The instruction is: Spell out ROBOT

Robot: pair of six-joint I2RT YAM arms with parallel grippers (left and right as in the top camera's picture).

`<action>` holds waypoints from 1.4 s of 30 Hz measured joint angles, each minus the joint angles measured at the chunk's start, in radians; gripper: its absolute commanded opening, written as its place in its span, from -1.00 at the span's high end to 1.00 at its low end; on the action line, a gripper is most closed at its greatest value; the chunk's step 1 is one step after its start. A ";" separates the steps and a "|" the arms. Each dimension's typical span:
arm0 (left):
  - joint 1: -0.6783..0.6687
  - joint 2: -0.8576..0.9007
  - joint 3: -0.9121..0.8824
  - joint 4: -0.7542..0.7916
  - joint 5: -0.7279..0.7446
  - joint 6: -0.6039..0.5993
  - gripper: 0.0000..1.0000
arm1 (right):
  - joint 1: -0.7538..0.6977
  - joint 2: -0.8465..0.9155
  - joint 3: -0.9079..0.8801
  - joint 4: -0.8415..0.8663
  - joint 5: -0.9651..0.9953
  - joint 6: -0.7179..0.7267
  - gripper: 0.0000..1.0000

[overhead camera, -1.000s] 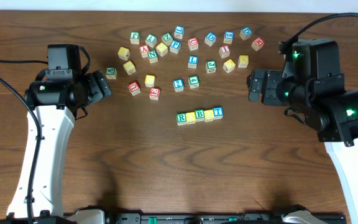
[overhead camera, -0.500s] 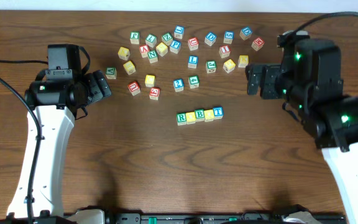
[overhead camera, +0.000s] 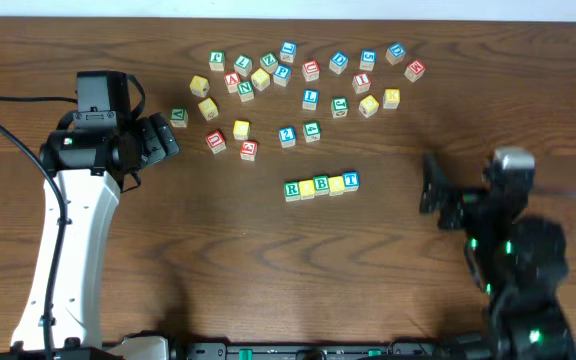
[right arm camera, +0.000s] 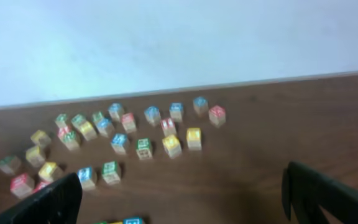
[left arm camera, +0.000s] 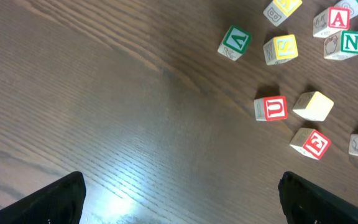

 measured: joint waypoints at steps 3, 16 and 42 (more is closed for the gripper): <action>0.000 0.000 0.000 0.000 0.000 0.000 -0.95 | -0.004 -0.130 -0.121 0.058 0.000 -0.002 -0.99; 0.000 0.000 0.000 0.001 0.000 0.000 -0.96 | -0.013 -0.453 -0.429 0.134 0.001 -0.001 -0.98; 0.000 0.000 0.000 0.000 0.000 0.000 -0.96 | -0.013 -0.513 -0.557 0.161 0.000 -0.001 -0.99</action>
